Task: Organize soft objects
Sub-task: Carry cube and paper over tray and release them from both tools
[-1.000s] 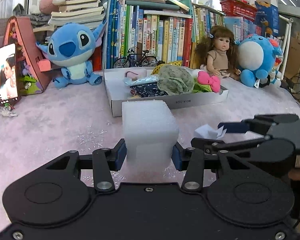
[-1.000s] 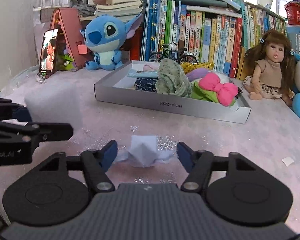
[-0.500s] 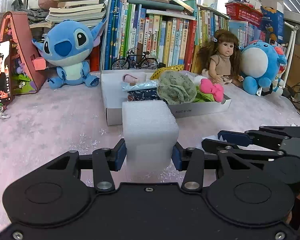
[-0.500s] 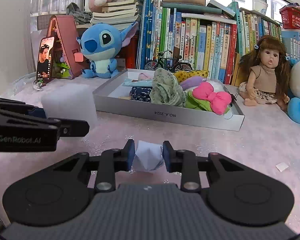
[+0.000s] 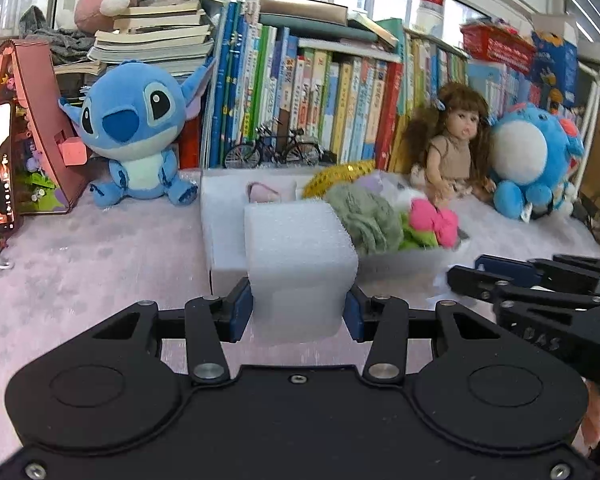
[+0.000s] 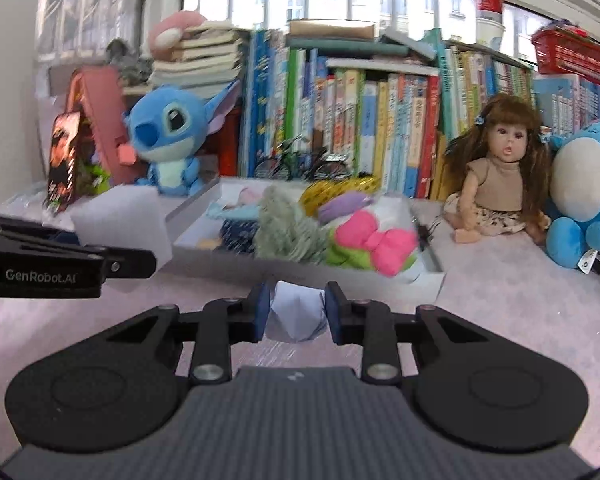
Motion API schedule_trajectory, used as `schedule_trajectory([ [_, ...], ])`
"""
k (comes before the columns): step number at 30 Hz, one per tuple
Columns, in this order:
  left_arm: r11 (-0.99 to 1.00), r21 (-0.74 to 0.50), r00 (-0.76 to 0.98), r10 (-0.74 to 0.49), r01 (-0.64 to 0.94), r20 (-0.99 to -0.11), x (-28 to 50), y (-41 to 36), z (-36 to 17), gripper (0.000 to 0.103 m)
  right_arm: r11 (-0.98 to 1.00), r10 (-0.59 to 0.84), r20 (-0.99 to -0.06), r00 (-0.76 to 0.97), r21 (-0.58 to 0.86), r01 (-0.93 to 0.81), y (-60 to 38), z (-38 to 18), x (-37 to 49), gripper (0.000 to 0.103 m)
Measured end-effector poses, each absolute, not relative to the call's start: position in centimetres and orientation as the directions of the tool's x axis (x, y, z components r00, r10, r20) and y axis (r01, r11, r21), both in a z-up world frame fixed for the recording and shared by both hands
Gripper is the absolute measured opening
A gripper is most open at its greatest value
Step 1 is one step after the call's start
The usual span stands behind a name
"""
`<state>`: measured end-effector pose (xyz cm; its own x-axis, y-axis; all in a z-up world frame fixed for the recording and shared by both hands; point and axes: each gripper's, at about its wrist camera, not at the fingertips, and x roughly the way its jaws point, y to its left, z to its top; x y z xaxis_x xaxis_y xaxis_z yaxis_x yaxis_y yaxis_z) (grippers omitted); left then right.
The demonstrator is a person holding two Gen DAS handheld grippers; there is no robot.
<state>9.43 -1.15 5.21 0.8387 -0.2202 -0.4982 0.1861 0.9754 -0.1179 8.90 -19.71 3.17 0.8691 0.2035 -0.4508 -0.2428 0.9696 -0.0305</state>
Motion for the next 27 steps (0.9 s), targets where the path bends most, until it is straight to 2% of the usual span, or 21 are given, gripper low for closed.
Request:
schedule_trajectory([
  [8, 0.973, -0.146, 0.869, -0.225, 0.178, -0.441, 14.0, -1.0, 7.1, 0.044, 0.984, 0.176, -0.428, 0.887, 0.049, -0.172, -22.6, 5.1, 12.5, 0.035],
  [14, 0.964, -0.194, 0.867, -0.249, 0.181, -0.431, 19.1, -1.5, 8.1, 0.044, 0.979, 0.197, -0.398, 0.896, 0.138, -0.154, -24.3, 7.1, 16.2, 0.035],
  [21, 0.972, -0.200, 0.847, -0.211, 0.126, -0.488, 24.2, -2.2, 6.5, 0.044, 0.960, 0.247, -0.451, 0.858, 0.234, -0.154, -24.2, 6.9, 22.3, 0.036],
  [27, 0.978, -0.179, 0.826, -0.185, 0.104, -0.533, 25.3, -2.6, 4.3, 0.045, 0.960, 0.247, -0.496, 0.833, 0.241, -0.142, -23.4, 5.2, 24.8, 0.036],
])
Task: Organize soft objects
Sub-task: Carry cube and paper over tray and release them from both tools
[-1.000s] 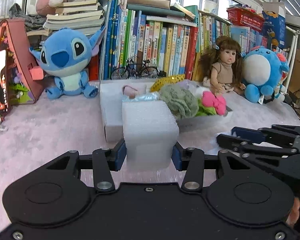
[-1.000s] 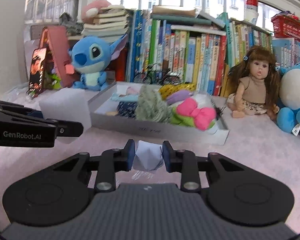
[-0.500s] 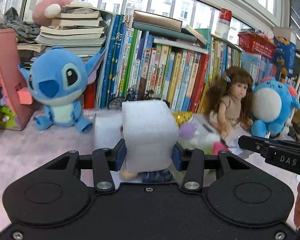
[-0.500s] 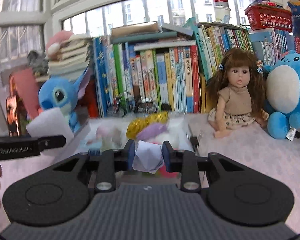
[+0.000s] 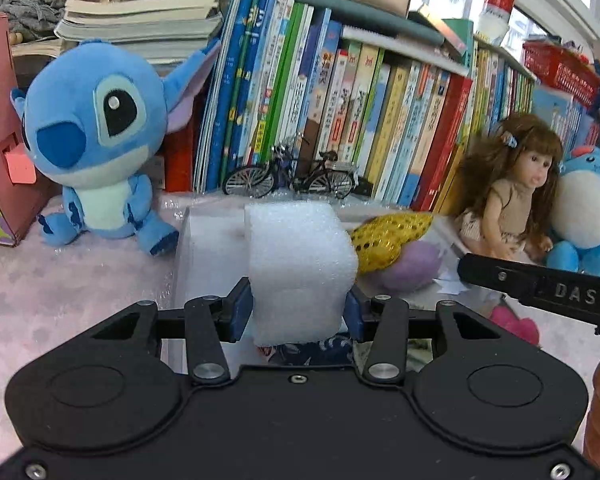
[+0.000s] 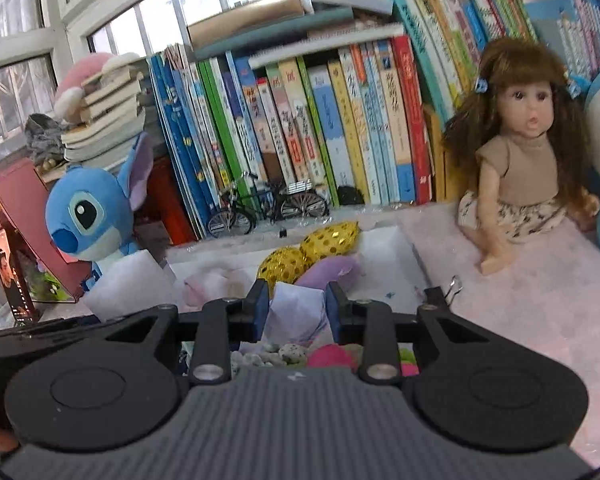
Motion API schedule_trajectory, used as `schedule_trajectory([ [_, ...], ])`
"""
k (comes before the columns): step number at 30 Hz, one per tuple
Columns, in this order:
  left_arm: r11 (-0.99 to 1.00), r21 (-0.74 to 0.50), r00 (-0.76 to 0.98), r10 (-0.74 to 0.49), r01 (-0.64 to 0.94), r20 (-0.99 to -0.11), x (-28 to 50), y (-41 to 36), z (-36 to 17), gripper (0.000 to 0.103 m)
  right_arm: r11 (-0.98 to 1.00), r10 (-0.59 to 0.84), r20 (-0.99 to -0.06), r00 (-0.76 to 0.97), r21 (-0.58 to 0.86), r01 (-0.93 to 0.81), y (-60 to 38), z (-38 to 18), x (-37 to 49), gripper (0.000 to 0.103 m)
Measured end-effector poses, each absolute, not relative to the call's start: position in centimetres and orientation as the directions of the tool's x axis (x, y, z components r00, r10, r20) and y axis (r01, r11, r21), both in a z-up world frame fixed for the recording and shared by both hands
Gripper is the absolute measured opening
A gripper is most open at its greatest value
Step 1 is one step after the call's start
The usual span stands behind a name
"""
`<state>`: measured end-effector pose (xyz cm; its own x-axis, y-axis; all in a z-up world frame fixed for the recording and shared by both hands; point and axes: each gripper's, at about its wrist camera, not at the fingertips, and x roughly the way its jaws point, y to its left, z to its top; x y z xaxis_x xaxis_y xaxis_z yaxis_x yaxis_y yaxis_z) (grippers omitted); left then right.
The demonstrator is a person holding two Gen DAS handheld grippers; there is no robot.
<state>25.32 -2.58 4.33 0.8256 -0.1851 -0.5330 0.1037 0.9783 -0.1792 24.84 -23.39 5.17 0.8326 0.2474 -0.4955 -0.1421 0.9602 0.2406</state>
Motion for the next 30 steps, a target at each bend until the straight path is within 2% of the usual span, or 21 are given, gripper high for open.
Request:
schedule_trajectory([
  [7, 0.982, -0.156, 0.819, -0.173, 0.104, -0.547, 25.4, -3.1, 3.1, 0.045, 0.970, 0.218, -0.550, 0.806, 0.216, -0.115, -22.4, 2.9, 25.9, 0.037],
  [10, 0.983, -0.156, 0.820, -0.172, 0.102, -0.546, 25.4, -3.1, 3.0, 0.046, 0.968, 0.222, -0.543, 0.810, 0.220, -0.118, -22.3, 2.9, 25.8, 0.042],
  [11, 0.983, -0.155, 0.821, -0.170, 0.101, -0.545, 25.3, -3.1, 3.0, 0.048, 0.967, 0.227, -0.541, 0.810, 0.224, -0.121, -22.3, 3.0, 25.7, 0.045],
  [13, 0.982, -0.155, 0.822, -0.174, 0.105, -0.542, 25.1, -3.1, 3.0, 0.054, 0.966, 0.227, -0.537, 0.812, 0.229, -0.119, -22.4, 3.2, 25.6, 0.059],
  [16, 0.983, -0.153, 0.826, -0.172, 0.104, -0.537, 24.6, -3.0, 3.4, 0.065, 0.964, 0.233, -0.526, 0.818, 0.235, -0.123, -22.6, 3.5, 25.2, 0.062],
  [21, 0.987, -0.121, 0.843, -0.151, 0.103, -0.517, 22.8, -3.0, 4.9, 0.084, 0.965, 0.236, -0.485, 0.842, 0.216, -0.146, -22.7, 4.7, 23.7, 0.075],
  [27, 0.990, -0.097, 0.845, -0.137, 0.101, -0.517, 19.8, -2.8, 6.3, 0.088, 0.974, 0.201, -0.434, 0.878, 0.182, -0.133, -23.2, 6.1, 21.2, 0.088],
  [30, 0.987, -0.107, 0.851, -0.155, 0.117, -0.501, 17.8, -2.6, 6.6, 0.091, 0.980, 0.185, -0.415, 0.891, 0.149, -0.134, -23.5, 6.5, 19.4, 0.091],
])
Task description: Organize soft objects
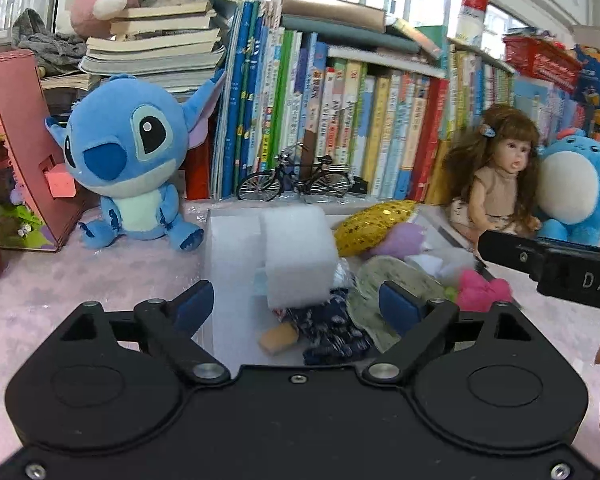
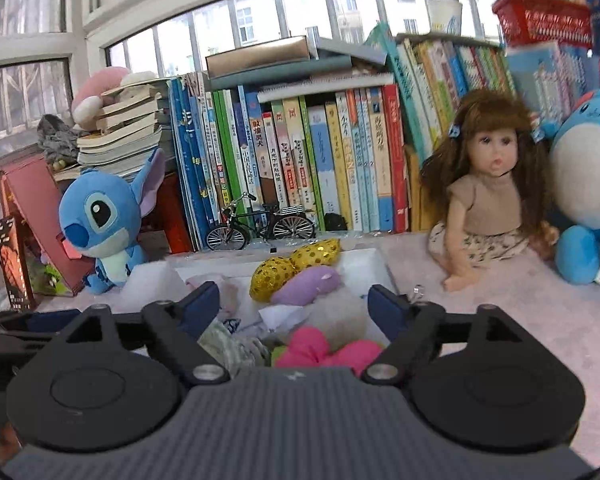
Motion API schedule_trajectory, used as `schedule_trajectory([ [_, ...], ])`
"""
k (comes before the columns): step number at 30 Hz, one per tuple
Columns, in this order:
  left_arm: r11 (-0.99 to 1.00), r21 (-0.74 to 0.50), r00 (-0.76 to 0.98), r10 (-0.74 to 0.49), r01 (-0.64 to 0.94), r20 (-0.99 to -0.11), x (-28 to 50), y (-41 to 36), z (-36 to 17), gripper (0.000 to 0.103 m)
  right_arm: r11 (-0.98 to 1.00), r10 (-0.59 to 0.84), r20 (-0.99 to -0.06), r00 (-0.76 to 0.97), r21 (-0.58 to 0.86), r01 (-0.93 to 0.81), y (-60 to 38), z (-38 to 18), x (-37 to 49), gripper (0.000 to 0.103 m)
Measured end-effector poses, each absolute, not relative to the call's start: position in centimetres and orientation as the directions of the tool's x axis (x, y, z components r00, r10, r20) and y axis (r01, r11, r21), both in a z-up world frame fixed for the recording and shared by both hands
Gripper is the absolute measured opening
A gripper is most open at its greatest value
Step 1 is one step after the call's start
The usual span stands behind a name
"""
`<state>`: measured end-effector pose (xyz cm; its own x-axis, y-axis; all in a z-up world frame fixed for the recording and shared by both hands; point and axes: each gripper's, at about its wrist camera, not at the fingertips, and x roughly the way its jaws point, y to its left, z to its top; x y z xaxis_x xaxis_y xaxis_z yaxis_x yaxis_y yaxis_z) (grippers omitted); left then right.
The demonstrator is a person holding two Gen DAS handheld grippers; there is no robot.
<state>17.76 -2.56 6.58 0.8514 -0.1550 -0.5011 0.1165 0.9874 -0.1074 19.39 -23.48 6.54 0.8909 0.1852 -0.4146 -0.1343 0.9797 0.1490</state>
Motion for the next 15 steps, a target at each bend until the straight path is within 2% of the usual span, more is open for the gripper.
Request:
schedule_trajectory([
  [1, 0.986, -0.110, 0.852, -0.163, 0.124, -0.497, 17.1, -2.5, 6.6, 0.091, 0.981, 0.180, -0.410, 0.894, 0.136, -0.135, -23.5, 6.6, 18.7, 0.093],
  [3, 0.985, -0.117, 0.851, -0.170, 0.128, -0.496, 15.7, -2.4, 6.4, 0.092, 0.984, 0.170, -0.405, 0.898, 0.114, -0.135, -23.6, 6.6, 17.5, 0.103],
  [8, 0.985, -0.141, 0.826, -0.161, 0.100, -0.541, 13.4, -2.1, 4.7, 0.093, 0.989, 0.146, -0.398, 0.906, 0.068, -0.130, -23.6, 5.8, 14.6, 0.103],
  [15, 0.989, -0.143, 0.790, -0.124, 0.046, -0.600, 12.2, -1.9, 1.5, 0.093, 0.994, 0.103, -0.462, 0.881, 0.019, -0.107, -23.4, 2.9, 12.8, 0.103],
])
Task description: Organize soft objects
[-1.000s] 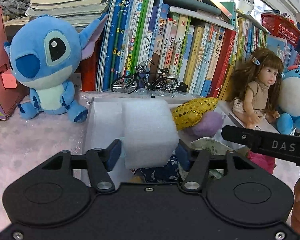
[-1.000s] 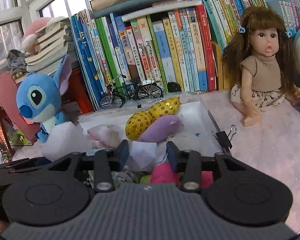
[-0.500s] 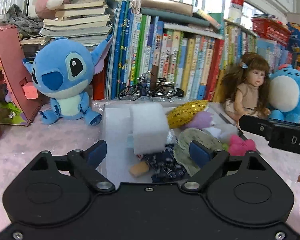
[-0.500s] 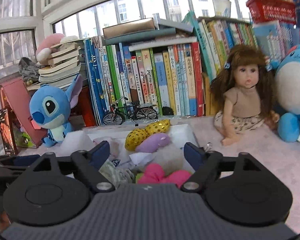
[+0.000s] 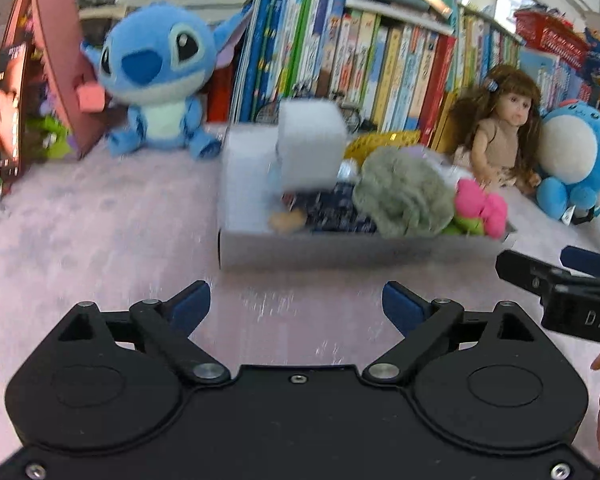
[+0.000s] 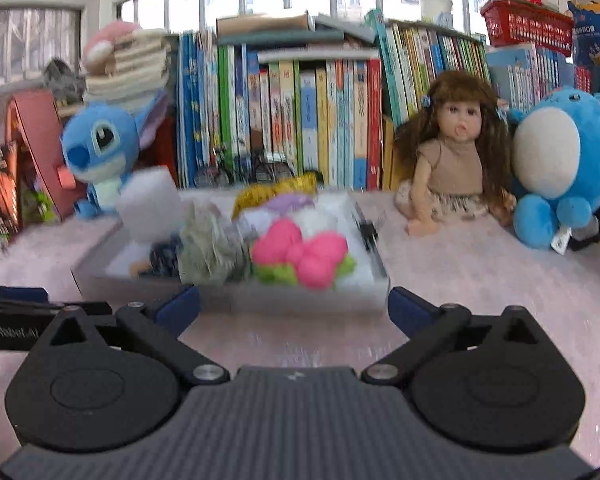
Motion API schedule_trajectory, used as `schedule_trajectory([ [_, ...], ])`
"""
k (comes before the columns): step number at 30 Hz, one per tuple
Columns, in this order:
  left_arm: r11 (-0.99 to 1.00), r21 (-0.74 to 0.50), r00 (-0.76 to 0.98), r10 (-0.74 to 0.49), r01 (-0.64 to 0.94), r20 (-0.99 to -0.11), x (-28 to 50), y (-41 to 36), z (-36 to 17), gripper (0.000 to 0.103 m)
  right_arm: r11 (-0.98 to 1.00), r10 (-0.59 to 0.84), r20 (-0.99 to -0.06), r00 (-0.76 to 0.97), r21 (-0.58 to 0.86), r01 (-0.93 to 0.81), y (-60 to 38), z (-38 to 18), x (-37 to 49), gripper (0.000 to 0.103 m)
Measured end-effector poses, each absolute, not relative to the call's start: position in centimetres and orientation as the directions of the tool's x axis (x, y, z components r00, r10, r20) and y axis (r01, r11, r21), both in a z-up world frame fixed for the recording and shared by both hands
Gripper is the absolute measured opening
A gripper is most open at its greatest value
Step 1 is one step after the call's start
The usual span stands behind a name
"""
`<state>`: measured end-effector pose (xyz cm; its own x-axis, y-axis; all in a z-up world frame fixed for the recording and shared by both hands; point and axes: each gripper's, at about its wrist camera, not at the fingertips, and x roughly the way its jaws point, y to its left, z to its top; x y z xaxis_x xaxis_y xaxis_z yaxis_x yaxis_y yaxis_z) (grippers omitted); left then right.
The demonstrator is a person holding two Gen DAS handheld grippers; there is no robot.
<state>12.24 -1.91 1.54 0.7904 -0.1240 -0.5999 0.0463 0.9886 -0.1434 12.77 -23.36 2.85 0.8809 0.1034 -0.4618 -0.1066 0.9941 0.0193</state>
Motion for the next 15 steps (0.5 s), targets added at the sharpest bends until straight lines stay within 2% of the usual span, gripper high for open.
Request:
schedule_trajectory([
  [5, 0.996, -0.085, 0.787, -0.071, 0.023, -0.613, 12.3, -2.4, 0.1, 0.093, 0.996, 0.082, -0.525, 0.847, 0.021, -0.083, -23.4, 0.5, 12.6, 0.103],
  [10, 0.996, -0.086, 0.785, -0.056, 0.003, -0.617, 12.4, -2.6, -0.7, 0.094, 0.998, 0.047, -0.562, 0.826, -0.012, -0.065, -23.2, -0.9, 12.6, 0.103],
  [15, 0.999, -0.034, 0.783, -0.022, 0.001, -0.622, 12.6, -3.3, -1.0, 0.100, 0.998, 0.039, -0.593, 0.804, -0.014, -0.059, -23.2, -1.4, 13.0, 0.103],
])
